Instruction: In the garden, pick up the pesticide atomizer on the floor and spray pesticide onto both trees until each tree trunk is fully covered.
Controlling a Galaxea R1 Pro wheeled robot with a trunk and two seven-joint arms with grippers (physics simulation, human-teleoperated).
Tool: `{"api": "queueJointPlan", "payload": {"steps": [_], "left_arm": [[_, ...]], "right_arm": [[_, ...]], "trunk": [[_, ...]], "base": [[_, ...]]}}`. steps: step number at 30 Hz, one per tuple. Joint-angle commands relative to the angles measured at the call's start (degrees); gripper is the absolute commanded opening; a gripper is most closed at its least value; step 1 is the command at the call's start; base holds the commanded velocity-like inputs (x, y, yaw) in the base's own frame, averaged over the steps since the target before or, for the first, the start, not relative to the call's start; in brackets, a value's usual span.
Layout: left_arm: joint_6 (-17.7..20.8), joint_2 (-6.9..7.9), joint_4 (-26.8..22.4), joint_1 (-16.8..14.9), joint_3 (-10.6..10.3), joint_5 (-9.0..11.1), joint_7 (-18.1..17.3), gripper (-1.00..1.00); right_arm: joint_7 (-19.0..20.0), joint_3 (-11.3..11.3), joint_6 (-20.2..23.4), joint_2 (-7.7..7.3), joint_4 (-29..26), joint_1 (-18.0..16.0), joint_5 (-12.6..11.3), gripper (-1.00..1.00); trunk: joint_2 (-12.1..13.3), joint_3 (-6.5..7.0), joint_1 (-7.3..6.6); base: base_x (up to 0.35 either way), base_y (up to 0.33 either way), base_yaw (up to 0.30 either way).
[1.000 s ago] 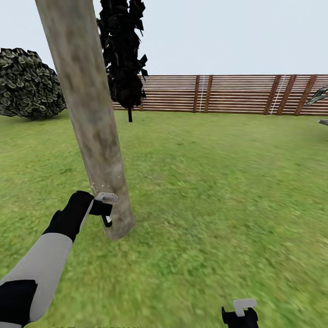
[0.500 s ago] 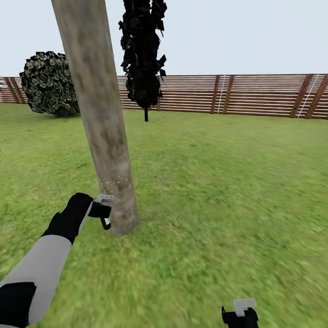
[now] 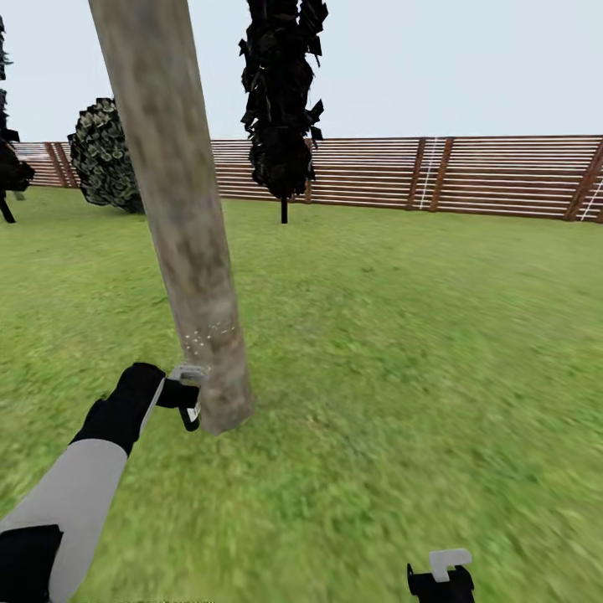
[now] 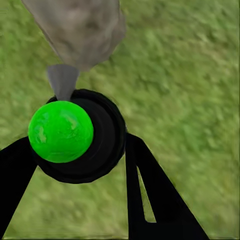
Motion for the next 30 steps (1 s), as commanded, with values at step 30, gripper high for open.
{"api": "queueJointPlan", "payload": {"steps": [30], "left_arm": [[-0.3, 0.89, -0.1, 6.1, 5.1, -0.1, 9.3, -1.00]], "right_arm": [[-0.2, 0.5, -0.1, -0.06, 0.0, 0.0, -0.4, 1.00]], "trunk": [[0.0, -0.05, -0.01]], "base": [[0.136, -0.259, 0.118]]}}
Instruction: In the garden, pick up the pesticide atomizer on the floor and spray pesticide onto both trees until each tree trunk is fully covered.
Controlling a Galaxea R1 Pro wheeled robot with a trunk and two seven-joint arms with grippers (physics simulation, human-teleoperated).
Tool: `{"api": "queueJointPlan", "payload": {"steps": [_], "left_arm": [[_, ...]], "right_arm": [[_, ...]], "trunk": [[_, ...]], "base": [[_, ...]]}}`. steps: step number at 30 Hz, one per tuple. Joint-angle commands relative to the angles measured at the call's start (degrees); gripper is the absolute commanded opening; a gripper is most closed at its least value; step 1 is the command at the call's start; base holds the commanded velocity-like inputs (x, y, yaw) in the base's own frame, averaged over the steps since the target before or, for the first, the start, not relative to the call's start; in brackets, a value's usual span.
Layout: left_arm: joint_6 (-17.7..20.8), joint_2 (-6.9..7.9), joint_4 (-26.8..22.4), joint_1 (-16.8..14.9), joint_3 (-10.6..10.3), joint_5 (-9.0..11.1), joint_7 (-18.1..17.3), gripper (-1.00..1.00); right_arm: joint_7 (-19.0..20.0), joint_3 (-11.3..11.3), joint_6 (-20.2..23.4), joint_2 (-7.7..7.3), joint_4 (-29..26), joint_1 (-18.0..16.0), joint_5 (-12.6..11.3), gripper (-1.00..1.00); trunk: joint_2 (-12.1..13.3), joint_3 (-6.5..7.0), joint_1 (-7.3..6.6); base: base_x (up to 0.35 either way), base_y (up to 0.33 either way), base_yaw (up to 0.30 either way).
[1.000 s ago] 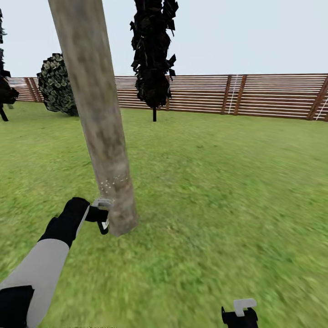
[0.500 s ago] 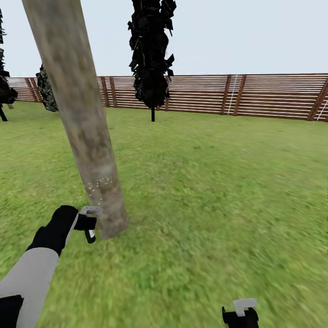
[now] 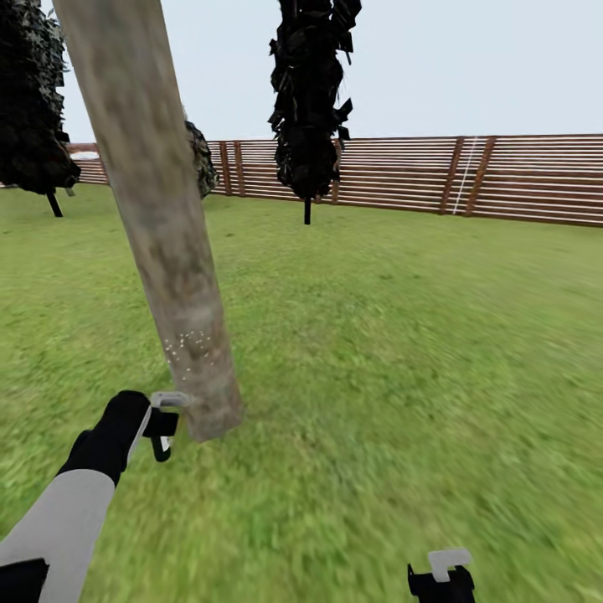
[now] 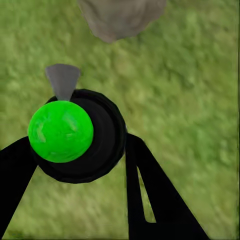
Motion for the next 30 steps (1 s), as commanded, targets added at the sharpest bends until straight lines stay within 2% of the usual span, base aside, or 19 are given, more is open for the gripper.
{"api": "queueJointPlan", "payload": {"steps": [1, 3, 4, 6, 9, 11, 13, 14, 16, 19, 20, 25, 28, 30], "left_arm": [[0.2, -0.17, -0.1, 0.0, 0.1, -0.6, -0.5, -1.00], [0.2, -1.49, -0.2, 0.0, 0.0, -0.5, -0.5, -1.00], [0.2, -2.93, -0.5, 0.0, 0.2, -0.6, -0.4, -1.00], [0.1, -3.89, -0.7, 0.0, 0.4, -0.6, -0.4, -1.00], [0.0, -3.89, -0.8, 0.1, 0.3, -0.9, -0.4, -1.00], [-0.1, -2.98, -0.3, 0.2, 0.3, -1.1, -0.3, -1.00], [-0.2, -1.24, -0.2, 1.4, 0.4, -0.9, -0.3, -1.00], [-0.5, -1.00, 0.0, 2.0, 0.4, -0.9, -0.3, -1.00], [-1.8, -1.77, 0.1, 2.1, 0.2, -0.7, -0.3, -1.00], [-3.2, -4.87, 0.5, 2.8, 0.1, -1.1, -0.3, -1.00], [-3.8, -5.26, 0.9, 3.4, 0.1, -1.1, -0.3, -1.00], [-7.4, -5.08, 1.6, 6.2, 0.5, -1.2, 0.0, -1.00], [-7.8, -5.77, 1.6, 6.5, 0.4, -0.9, 3.2, -1.00], [-8.0, -6.51, 1.6, 6.5, 0.5, -0.5, 6.5, -1.00]], "right_arm": [[-0.2, 0.5, -0.1, -0.04, 0.0, 0.0, -0.4, 1.00], [-0.2, 0.5, -0.1, -0.04, 0.0, -0.1, -0.4, 1.00], [-0.2, 0.5, -0.1, -0.04, 0.0, -0.1, -0.4, 1.00], [-0.2, 0.5, -0.1, -0.06, 0.0, 0.0, -0.4, 1.00], [-0.2, 0.5, -0.1, -0.06, 0.0, 0.0, -0.4, 1.00], [-0.2, 0.5, -0.1, -0.07, 0.0, 0.0, -0.4, 1.00], [-0.2, 0.5, -0.1, -0.04, 0.0, 0.0, -0.4, 1.00], [-0.2, 0.5, -0.1, 0.00, 0.0, 0.0, -0.4, 1.00], [-0.2, 0.5, -0.1, 0.01, 0.0, 0.0, -0.4, 1.00], [-0.2, 0.5, -0.1, 0.02, 0.0, 0.0, -0.4, 1.00], [-0.2, 0.5, -0.1, 0.02, 0.0, 0.0, -0.4, 1.00], [-0.2, 0.5, -0.1, 0.02, 0.0, -0.1, -0.4, 1.00], [-0.2, 0.5, -0.1, -0.10, 0.0, 0.0, -0.4, 1.00], [-0.2, 0.4, -0.1, -0.14, 0.0, -0.1, -0.4, 1.00]], "trunk": [[0.0, -0.05, 0.02], [0.0, -0.05, 0.02], [0.0, -0.05, 0.02], [0.0, -0.05, 0.02], [0.0, -0.05, 0.02], [0.0, -0.05, 0.02], [0.0, -0.05, 0.02], [0.0, -0.05, 0.02], [0.0, -0.05, 0.02], [0.0, -0.05, 0.02], [0.0, -0.05, 0.02], [0.0, -0.05, 0.02], [0.0, -0.05, 0.02], [0.0, -0.05, 0.02]], "base": [[0.241, -0.189, 0.278], [0.246, -0.186, 0.278], [0.273, -0.158, 0.278], [0.288, -0.133, 0.278], [0.289, -0.120, 0.278], [0.156, -0.078, 0.278], [0.047, -0.024, 0.278], [0.010, -0.005, 0.278], [0.004, -0.002, 0.278], [0.001, -0.001, 0.277], [0.000, 0.000, 0.274], [0.079, -0.072, 0.173], [0.183, -0.196, 0.013], [0.175, -0.221, 0.003]]}}
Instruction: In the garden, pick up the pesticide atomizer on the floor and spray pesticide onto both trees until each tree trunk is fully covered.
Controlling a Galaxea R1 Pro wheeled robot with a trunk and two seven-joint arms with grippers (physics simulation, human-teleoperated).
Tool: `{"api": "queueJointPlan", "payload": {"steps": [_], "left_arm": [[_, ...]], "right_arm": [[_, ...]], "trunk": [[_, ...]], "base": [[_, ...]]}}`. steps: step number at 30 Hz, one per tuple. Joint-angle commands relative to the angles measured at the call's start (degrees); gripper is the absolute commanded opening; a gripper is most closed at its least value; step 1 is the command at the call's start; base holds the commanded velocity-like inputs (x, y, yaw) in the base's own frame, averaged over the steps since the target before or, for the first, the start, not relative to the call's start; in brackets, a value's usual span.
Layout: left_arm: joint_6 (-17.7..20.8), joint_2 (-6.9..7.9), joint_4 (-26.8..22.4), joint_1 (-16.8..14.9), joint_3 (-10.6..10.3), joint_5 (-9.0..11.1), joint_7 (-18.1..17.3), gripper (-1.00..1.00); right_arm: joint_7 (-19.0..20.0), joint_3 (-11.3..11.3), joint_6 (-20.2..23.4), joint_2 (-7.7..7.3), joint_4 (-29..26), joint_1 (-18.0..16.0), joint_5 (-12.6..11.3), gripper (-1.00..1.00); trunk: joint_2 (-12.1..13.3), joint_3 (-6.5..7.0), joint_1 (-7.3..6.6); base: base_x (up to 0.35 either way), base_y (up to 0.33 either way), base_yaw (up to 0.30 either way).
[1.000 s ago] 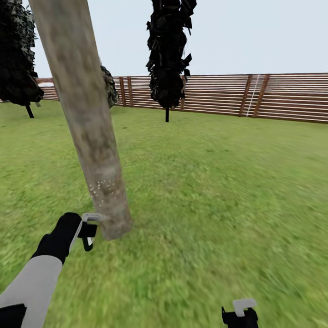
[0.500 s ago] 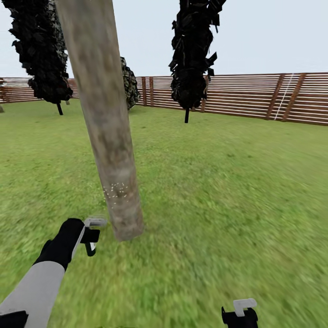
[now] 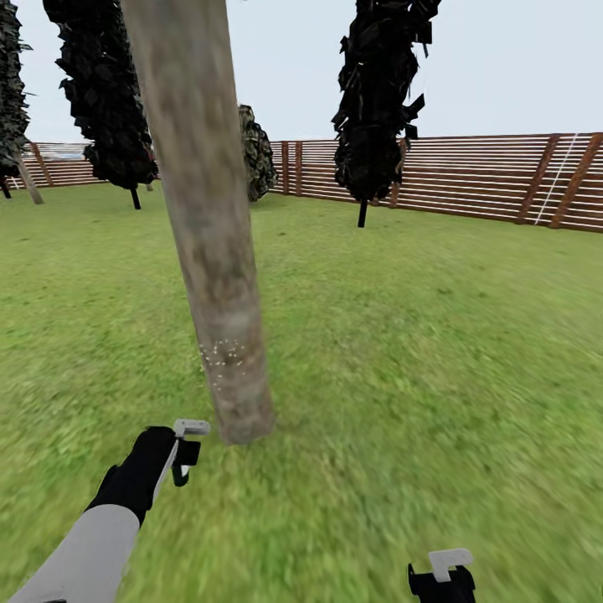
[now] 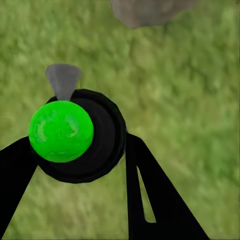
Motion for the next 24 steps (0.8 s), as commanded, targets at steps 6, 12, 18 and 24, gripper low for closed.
{"api": "queueJointPlan", "payload": {"steps": [6, 12, 18, 24], "left_arm": [[-4.8, -0.25, 0.5, 0.6, 0.5, -0.1, 0.5, -1.00], [-5.3, -0.18, 0.4, 0.6, 0.4, 3.5, 0.7, -1.00], [-5.3, -0.62, 0.4, 0.6, 0.3, 4.4, 0.6, -1.00], [-5.3, -0.96, 0.3, 0.6, 0.3, 4.6, 0.6, -1.00]], "right_arm": [[-0.2, 0.5, -0.1, -0.02, 0.0, 0.0, -0.4, 1.00], [-0.2, 0.5, -0.1, -0.02, 0.0, 0.0, -0.4, 1.00], [-0.2, 0.5, -0.1, 0.06, 0.0, 0.0, -0.4, 1.00], [-0.3, 0.6, -0.1, 0.06, 0.0, 0.0, -0.4, 1.00]], "trunk": [[0.0, -0.05, 0.01], [0.0, -0.05, 0.01], [0.0, -0.05, 0.01], [0.0, -0.05, 0.01]], "base": [[0.035, -0.272, 0.000], [0.047, -0.282, 0.000], [0.113, -0.282, 0.000], [0.111, -0.282, 0.000]]}}
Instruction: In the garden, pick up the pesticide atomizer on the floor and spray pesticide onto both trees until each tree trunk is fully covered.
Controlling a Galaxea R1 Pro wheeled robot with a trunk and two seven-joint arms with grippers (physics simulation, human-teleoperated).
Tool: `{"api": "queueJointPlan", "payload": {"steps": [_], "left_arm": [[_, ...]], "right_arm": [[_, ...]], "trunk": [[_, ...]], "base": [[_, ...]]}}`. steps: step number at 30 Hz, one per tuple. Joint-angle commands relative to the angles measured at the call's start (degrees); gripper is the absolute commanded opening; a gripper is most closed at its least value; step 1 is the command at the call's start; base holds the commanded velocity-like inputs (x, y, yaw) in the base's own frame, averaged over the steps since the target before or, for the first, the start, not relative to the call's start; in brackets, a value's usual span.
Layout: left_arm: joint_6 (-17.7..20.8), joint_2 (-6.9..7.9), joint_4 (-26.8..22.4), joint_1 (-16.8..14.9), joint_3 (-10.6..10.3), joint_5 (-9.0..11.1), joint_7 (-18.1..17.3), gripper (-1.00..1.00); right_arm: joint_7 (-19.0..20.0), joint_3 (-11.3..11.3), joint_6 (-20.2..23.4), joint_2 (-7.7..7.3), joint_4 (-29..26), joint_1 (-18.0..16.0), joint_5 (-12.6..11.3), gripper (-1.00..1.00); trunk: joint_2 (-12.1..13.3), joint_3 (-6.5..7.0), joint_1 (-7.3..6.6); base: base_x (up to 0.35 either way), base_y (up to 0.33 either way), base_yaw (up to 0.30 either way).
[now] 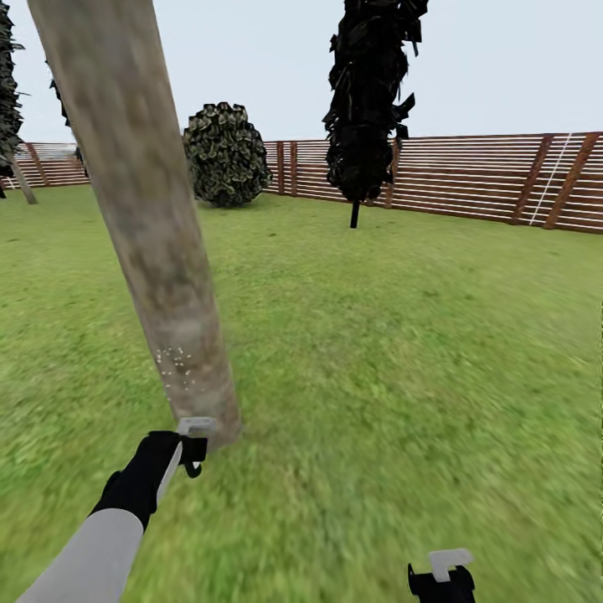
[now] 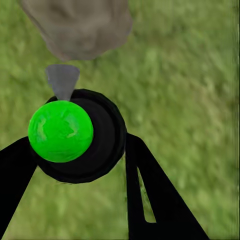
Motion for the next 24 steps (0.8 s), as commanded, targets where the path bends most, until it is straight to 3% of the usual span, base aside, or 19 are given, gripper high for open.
{"api": "queueJointPlan", "payload": {"steps": [1, 5, 14, 17, 24], "left_arm": [[0.3, -0.04, -0.1, 0.0, 0.2, -0.6, -0.5, -1.00], [0.3, 0.04, -0.4, 0.0, 0.2, -0.6, -0.5, -1.00], [0.5, 0.73, -0.8, 0.0, 0.3, -1.0, -0.4, -1.00], [0.5, 1.18, -0.5, 0.0, 1.4, -1.1, -0.5, -1.00], [0.4, 0.62, -0.1, 0.0, 2.2, -1.1, -0.4, -1.00]], "right_arm": [[-0.2, 0.5, -0.1, -0.01, 0.0, 0.0, -0.4, 1.00], [-0.2, 0.5, -0.1, -0.01, 0.0, 0.0, -0.4, 1.00], [-0.2, 0.5, -0.1, -0.01, 0.0, 0.0, -0.4, 1.00], [-0.2, 0.5, -0.1, -0.01, 0.0, 0.0, -0.4, 1.00], [-0.3, 0.5, -0.1, -0.01, 0.0, 0.0, -0.4, 1.00]], "trunk": [[0.0, -0.05, 0.00], [0.0, -0.05, 0.00], [0.0, -0.05, 0.00], [0.0, -0.05, 0.00], [0.0, -0.05, 0.00]], "base": [[0.093, -0.282, 0.000], [0.090, -0.282, 0.060], [0.082, -0.282, 0.259], [0.072, -0.282, 0.276], [0.075, -0.282, 0.276]]}}
